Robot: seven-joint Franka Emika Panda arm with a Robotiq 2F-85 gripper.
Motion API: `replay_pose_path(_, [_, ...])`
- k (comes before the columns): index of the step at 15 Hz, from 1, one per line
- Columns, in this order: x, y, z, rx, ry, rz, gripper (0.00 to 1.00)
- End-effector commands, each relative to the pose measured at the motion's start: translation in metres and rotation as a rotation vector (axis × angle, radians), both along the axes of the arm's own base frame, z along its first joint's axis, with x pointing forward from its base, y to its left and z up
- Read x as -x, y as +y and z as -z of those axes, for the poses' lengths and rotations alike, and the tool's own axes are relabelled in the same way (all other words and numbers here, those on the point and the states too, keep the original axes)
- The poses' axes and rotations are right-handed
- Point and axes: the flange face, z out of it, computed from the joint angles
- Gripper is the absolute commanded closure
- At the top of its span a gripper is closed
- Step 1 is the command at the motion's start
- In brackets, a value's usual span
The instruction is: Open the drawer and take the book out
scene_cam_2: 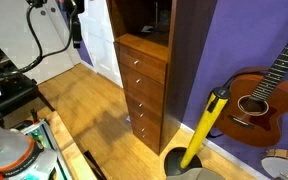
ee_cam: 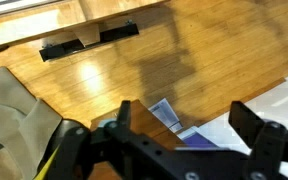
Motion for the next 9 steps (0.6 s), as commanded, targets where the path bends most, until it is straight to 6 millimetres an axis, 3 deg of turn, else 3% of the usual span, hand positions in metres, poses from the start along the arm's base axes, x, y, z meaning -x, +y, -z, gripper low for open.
replay_pose_path(1, [0.0,0.0,-0.001,0.0,0.001,0.0,0.0])
replay_pose_path(3, [-0.004,-0.001,0.005,0.024,0.021,0.022,0.0])
replay_pose_path(6, [-0.02,-0.007,0.044,0.154,0.1,0.069,0.0])
replay_pose_path(9, [-0.037,-0.012,0.083,0.267,0.07,0.053,0.0])
